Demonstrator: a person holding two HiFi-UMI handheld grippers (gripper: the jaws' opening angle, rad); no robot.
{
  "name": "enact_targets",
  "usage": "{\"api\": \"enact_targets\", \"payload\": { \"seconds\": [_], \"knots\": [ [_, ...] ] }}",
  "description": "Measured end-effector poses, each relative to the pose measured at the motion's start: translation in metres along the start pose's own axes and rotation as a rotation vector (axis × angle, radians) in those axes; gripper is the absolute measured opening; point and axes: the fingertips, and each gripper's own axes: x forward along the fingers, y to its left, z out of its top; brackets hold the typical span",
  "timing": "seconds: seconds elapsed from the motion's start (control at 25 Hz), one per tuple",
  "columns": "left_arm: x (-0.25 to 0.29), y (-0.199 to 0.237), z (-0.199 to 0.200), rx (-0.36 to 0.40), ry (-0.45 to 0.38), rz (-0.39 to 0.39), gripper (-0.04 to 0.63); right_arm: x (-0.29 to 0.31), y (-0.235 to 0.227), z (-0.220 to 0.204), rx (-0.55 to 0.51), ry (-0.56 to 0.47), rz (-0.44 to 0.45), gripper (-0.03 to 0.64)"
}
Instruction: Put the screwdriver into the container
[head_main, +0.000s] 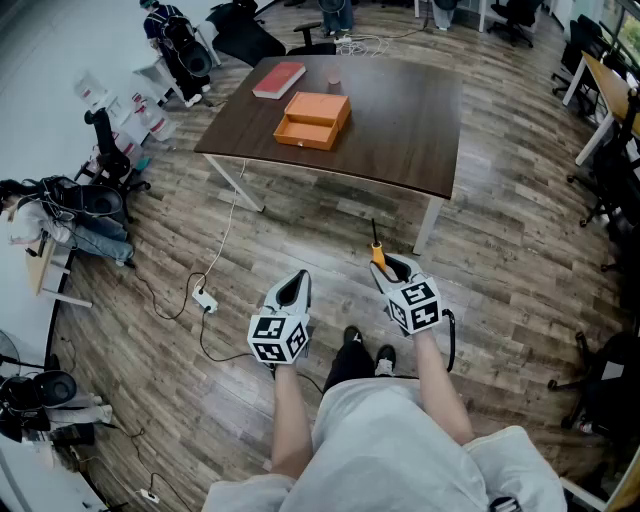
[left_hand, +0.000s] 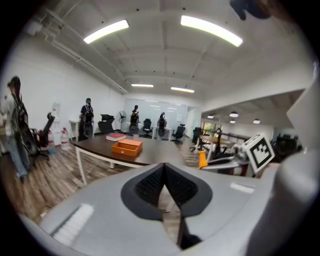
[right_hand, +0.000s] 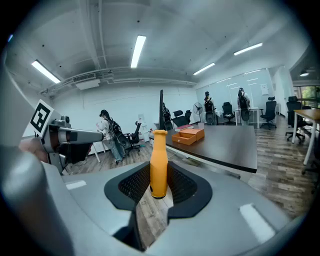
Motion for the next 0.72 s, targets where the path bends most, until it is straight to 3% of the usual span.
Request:
{"api": "enact_targets", "payload": {
  "seconds": [0.08, 0.24, 0.32, 0.72],
  "knots": [
    [0.002, -0.004, 0.005, -0.086, -0.043, -0.054, 0.054, 0.003, 0.001, 0.005, -0.001, -0.010, 0.010, 0.109],
    [0.004, -0.002, 0.007, -0.076, -0.042, -0.068, 0.054, 0.007, 0.007, 0.009, -0.017, -0.013, 0.028, 0.108],
    [0.003, 0.000, 0.009, -0.136, -0.069, -0.081, 0.054, 0.008, 0.008, 0.009, -0.021, -0.011, 0.036, 0.109],
    [-0.006, 0.052, -0.009, -0.192, -0.059, 0.022, 0.054, 0.030, 0.006, -0.002, -0.039, 0.047, 0.077, 0.109]
  ]
}}
